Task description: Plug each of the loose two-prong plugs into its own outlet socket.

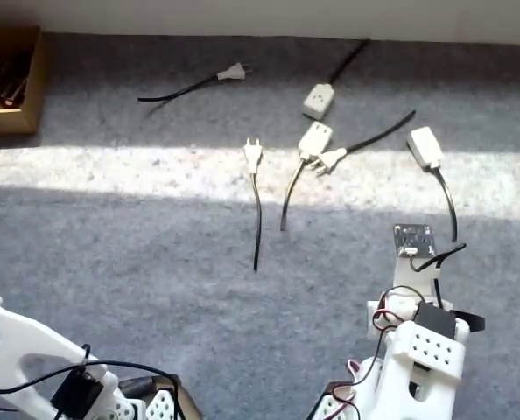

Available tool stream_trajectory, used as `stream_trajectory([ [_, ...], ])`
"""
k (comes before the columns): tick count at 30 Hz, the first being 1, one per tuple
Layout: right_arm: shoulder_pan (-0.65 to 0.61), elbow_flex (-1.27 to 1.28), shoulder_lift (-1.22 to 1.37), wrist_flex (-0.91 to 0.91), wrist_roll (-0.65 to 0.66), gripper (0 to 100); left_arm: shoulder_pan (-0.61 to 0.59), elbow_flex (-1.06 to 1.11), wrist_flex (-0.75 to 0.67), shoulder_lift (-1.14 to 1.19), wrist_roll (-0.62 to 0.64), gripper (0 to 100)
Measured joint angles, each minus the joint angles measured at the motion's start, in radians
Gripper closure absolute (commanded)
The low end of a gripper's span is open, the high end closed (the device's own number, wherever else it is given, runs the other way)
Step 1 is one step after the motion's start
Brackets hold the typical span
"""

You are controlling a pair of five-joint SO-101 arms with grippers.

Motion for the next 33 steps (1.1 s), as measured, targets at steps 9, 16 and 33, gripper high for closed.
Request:
stream_trajectory([
  [9, 0.0, 0.0, 0.0, 0.0, 0.0, 41.3, 0.029, -0.002, 0.0, 0.0, 0.0, 57],
  [16, 0.0, 0.0, 0.0, 0.0, 0.0, 41.3, 0.173, -0.006, 0.068, -0.084, 0.146, 57],
  [33, 0.115, 0.0, 0.0, -0.029, 0.0, 41.3, 1.129, -0.014, -0.089, -0.133, 0.381, 57],
])
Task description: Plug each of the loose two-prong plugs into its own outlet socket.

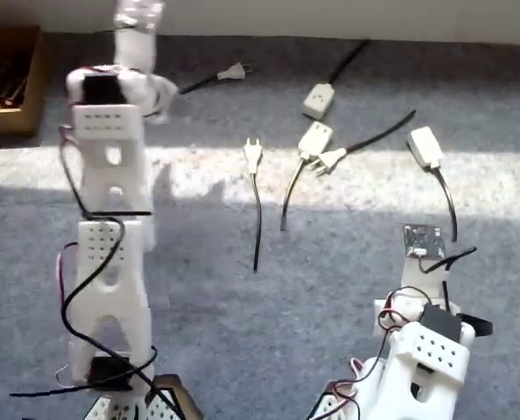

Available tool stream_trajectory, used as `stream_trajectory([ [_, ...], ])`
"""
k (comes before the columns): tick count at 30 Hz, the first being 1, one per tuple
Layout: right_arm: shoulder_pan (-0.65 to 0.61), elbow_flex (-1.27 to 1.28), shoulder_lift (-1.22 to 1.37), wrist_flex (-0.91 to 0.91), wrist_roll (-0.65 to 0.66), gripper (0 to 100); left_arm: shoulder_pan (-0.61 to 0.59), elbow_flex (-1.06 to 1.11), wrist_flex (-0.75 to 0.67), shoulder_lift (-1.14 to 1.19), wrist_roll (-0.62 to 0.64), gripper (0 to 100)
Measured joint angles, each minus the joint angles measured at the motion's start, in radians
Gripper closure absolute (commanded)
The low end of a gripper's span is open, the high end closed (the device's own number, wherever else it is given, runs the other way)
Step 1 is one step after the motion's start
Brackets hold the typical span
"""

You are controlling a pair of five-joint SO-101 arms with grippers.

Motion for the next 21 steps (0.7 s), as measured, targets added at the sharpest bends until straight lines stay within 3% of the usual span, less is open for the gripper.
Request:
stream_trajectory([
  [4, 0.193, 0.0, 0.0, -0.048, 0.0, 41.3, 0.149, -0.002, -0.201, 0.1, 0.0, 57],
  [11, 0.456, 0.0, 0.0, -0.129, -0.005, 41.3, 0.285, -0.002, -0.486, 0.285, 0.0, 61],
  [17, 0.525, 0.0, 0.0, -0.13, -0.005, 41.3, 0.285, -0.002, -0.606, 0.338, 0.0, 72],
  [21, 0.526, 0.003, 0.0, -0.13, -0.005, 41.3, 0.292, -0.002, -0.611, 0.344, 0.0, 72],
])
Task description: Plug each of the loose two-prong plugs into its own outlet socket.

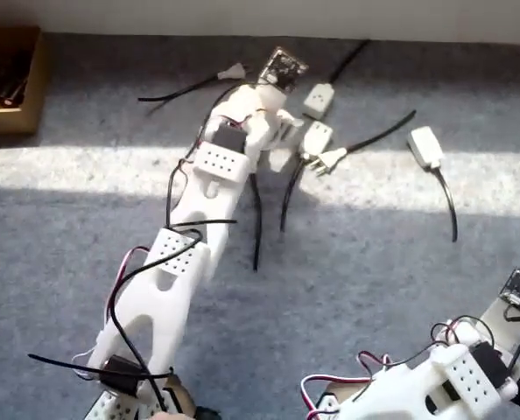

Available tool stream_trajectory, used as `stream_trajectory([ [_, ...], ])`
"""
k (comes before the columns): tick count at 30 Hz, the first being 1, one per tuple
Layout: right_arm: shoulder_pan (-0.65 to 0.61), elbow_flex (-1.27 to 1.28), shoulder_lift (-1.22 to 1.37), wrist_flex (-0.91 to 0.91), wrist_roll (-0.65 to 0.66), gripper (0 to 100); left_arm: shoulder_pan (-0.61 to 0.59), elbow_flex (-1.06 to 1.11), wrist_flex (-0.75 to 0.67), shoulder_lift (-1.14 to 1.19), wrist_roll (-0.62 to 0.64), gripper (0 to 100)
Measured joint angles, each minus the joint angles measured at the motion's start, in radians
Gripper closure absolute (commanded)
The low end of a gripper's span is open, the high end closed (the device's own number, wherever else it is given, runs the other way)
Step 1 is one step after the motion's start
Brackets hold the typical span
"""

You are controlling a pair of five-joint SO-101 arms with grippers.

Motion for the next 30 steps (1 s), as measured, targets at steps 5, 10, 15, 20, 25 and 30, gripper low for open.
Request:
stream_trajectory([
  [5, -0.043, 0.044, 0.0, -0.002, 0.0, 41.3, -0.002, 0.0, 0.012, 0.0, 0.0, 60],
  [10, -0.054, 0.046, 0.0, -0.003, 0.0, 41.3, -0.008, 0.0, 0.206, -0.018, 0.005, 54],
  [15, -0.057, 0.046, 0.0, -0.003, 0.0, 41.3, 0.003, 0.0, 0.443, -0.097, 0.107, 54],
  [20, -0.058, 0.046, 0.0, -0.003, 0.0, 41.3, 0.015, 0.0, 0.649, -0.25, 0.195, 54],
  [25, -0.103, 0.046, 0.0, -0.003, 0.0, 41.3, 0.058, 0.0, 0.764, -0.324, 0.245, 54],
  [30, -0.106, 0.046, 0.0, -0.003, 0.0, 41.3, 0.083, 0.0, 0.855, -0.334, 0.253, 54],
])
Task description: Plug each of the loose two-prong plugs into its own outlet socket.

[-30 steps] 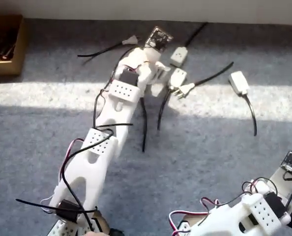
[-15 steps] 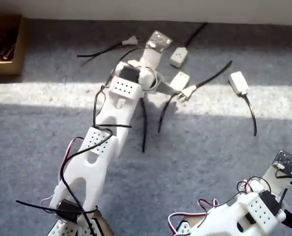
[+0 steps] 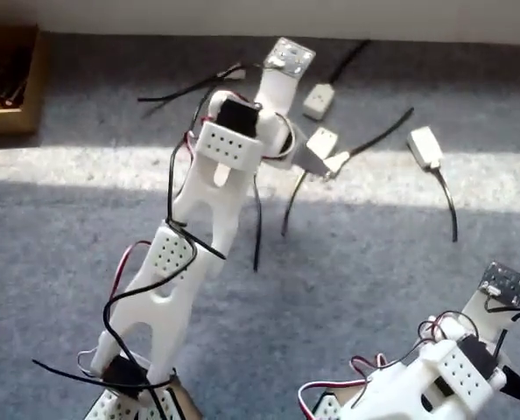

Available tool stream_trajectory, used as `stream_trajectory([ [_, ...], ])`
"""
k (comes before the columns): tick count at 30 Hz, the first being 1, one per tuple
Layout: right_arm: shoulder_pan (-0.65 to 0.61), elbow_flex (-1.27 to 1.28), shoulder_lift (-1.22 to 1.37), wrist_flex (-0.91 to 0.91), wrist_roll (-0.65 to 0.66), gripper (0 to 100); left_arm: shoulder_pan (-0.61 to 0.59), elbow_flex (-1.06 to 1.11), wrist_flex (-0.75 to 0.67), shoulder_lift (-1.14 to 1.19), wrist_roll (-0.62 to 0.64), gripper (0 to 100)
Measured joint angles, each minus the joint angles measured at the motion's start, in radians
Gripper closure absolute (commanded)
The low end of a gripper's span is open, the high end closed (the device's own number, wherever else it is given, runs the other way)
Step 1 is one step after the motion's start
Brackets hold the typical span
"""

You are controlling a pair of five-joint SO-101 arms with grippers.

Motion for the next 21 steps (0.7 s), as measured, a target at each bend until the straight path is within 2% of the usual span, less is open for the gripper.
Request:
stream_trajectory([
  [4, -0.009, 0.009, 0.0, 0.0, 0.015, 41.3, 0.061, 0.0, 0.017, 0.0, 0.0, 54],
  [10, -0.011, 0.035, 0.0, -0.026, 0.04, 41.3, 0.216, 0.0, 0.008, 0.0, -0.002, 54],
  [17, 0.069, 0.035, 0.0, -0.037, 0.04, 41.3, 0.219, -0.002, -0.302, 0.129, 0.0, 54],
  [21, 0.098, 0.035, 0.0, -0.037, 0.04, 41.3, 0.227, -0.002, -0.434, 0.224, 0.0, 54],
])
